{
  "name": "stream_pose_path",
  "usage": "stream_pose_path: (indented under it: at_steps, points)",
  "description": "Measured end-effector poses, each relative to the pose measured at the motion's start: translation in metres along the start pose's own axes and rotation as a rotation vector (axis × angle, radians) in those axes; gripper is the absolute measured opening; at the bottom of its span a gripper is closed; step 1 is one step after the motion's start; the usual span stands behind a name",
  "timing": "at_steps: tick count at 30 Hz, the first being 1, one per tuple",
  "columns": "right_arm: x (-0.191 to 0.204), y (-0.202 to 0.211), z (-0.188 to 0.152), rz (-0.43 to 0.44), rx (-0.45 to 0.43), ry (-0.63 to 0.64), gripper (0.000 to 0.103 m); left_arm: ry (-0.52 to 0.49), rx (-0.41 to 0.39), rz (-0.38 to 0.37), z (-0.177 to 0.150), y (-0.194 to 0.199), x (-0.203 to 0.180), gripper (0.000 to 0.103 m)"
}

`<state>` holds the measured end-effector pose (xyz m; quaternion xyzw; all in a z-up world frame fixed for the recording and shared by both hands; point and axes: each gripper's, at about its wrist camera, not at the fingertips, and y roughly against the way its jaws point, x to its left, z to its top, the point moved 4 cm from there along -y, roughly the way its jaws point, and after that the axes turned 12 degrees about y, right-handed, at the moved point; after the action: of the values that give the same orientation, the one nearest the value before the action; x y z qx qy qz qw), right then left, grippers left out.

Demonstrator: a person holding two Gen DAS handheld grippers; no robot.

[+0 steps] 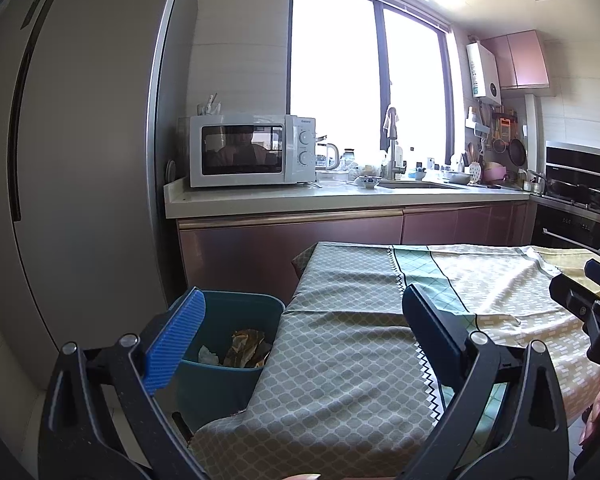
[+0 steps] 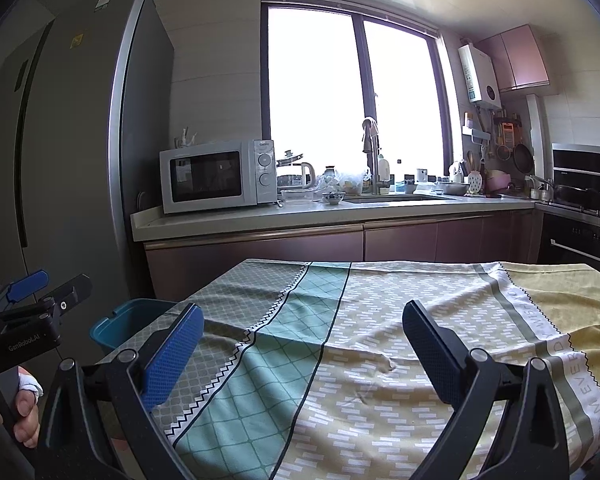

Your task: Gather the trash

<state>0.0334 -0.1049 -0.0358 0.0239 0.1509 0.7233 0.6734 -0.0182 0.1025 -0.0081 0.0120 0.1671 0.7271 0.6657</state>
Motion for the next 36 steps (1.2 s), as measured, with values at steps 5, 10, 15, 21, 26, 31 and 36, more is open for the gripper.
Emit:
stream_pose_path:
  at_steps: [5, 10, 15, 21, 26, 31, 36]
  points:
    - [-0.0014, 0.0002, -0.0008, 0.001, 0.001, -0.007, 0.096, 0.004, 0.001, 0.000, -0.0001, -0.0001, 0.0007, 0.097]
    - [-0.0023, -0.0005, -0.0017, 0.002, 0.004, -0.011, 0.096, 0.004, -0.002, 0.003, 0.0006, 0.0008, -0.0004, 0.097]
    - [-0.0029, -0.0001, -0.0025, 0.001, 0.006, -0.014, 0.096, 0.008, -0.005, 0.009, 0.0011, 0.0021, -0.0009, 0.097]
    - [-0.0030, -0.0011, -0.0026, 0.000, 0.010, -0.015, 0.096, 0.011, -0.005, 0.011, 0.0009, 0.0016, -0.0003, 0.097]
    - [-0.0031, -0.0012, -0.0026, 0.000, 0.009, -0.015, 0.096, 0.017, -0.009, 0.016, 0.0023, 0.0014, 0.0009, 0.097]
    - [-0.0030, -0.0010, -0.0032, 0.000, 0.014, -0.017, 0.096, 0.018, -0.009, 0.018, 0.0025, 0.0017, 0.0011, 0.097]
    - [-0.0031, -0.0009, -0.0034, -0.003, 0.011, -0.017, 0.096, 0.017, -0.010, 0.016, 0.0025, 0.0013, 0.0010, 0.097]
